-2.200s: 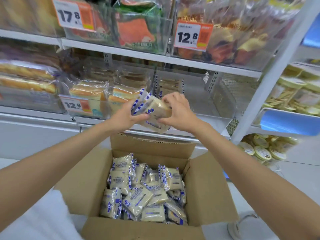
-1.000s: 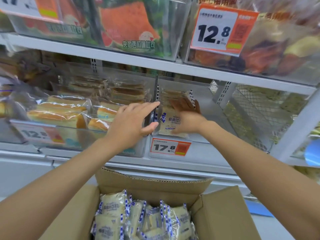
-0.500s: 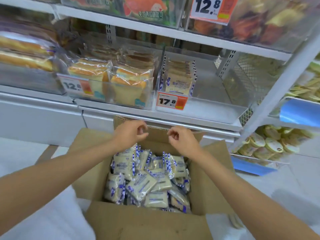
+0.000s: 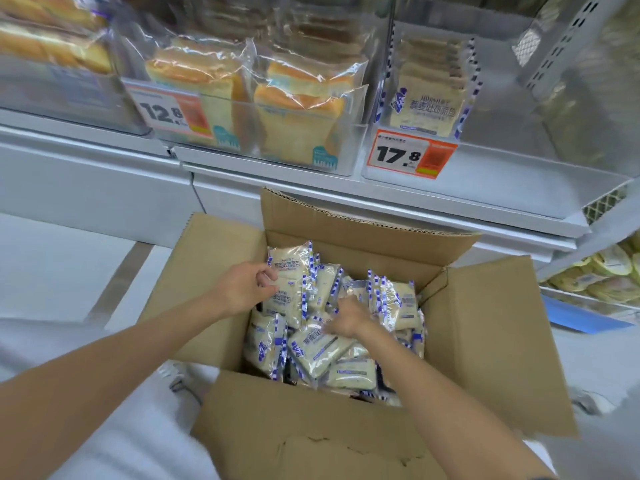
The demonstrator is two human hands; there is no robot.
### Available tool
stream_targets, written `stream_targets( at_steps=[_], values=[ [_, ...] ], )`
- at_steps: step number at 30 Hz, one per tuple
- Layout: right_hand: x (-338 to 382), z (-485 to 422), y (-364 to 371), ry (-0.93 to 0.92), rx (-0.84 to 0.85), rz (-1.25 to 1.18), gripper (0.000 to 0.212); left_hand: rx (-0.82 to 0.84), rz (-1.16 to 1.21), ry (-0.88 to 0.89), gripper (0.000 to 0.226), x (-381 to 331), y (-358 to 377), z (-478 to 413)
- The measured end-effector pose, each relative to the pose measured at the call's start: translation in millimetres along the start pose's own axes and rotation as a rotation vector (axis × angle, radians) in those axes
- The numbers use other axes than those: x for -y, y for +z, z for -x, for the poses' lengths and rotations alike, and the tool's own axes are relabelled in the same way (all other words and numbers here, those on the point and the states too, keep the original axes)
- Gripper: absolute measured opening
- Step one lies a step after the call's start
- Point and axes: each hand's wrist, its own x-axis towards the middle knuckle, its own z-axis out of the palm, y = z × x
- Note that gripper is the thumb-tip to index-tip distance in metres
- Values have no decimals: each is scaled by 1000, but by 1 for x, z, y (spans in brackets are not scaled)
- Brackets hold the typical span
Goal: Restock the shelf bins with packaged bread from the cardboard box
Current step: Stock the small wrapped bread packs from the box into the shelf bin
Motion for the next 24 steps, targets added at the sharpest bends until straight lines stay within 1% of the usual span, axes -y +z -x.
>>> stream_targets(
  at_steps=[2, 3, 5, 6, 7, 8, 9, 11, 12, 13, 14, 15, 16, 17, 18, 19, 21, 23, 24],
  values=[
    [-6, 0, -5, -18, 53, -59, 73, -3, 16, -12, 11, -4, 1, -5],
    [-11, 4, -9, -29, 68, -102, 71, 5, 36, -13, 11, -7, 3, -8],
    [-27, 13, -17, -98, 31, -215, 49, 33, 76, -8, 10, -16, 9, -11],
    [-36, 19, -22, -133, -13, -290, 42, 32, 95, -9, 10, -21, 12, -12],
    [-43, 26, -29, -153, -68, -384, 41, 21, 129, -19, 12, -25, 16, -14],
    [-50, 32, -37, -156, -119, -499, 40, 11, 172, -35, 20, -32, 19, -13],
    [-55, 38, -45, -155, -162, -636, 43, 12, 219, -62, 34, -39, 23, -12],
    [-61, 46, -59, -146, -198, -878, 61, 107, 336, -126, 71, -56, 31, -7],
    [-63, 50, -64, -147, -176, -959, 69, 186, 422, -168, 89, -62, 35, -5],
    [-64, 53, -68, -161, -127, -1009, 71, 249, 520, -194, 100, -67, 40, -3],
    [-65, 56, -72, -170, -82, -1010, 67, 276, 589, -215, 102, -69, 44, -2],
    [-66, 57, -75, -176, -68, -990, 58, 259, 615, -224, 96, -70, 46, -2],
    [-70, 56, -77, -171, -93, -959, 48, 203, 572, -236, 86, -69, 47, -2],
    [-77, 51, -76, -140, -165, -906, 40, 135, 521, -251, 73, -67, 47, -1],
    [-85, 45, -74, -82, -244, -811, 38, 70, 495, -252, 58, -63, 46, -1],
    [-91, 39, -69, -18, -285, -691, 40, 26, 512, -252, 45, -59, 43, -1],
    [-97, 29, -52, 76, -220, -458, 48, -36, 583, -251, 29, -47, 38, -1],
    [-86, 28, -28, 61, -148, -353, 56, -99, 589, -260, 27, -40, 35, 0],
    [-78, 31, -18, -4, -140, -336, 55, -123, 593, -269, 28, -37, 33, 0]
  ],
)
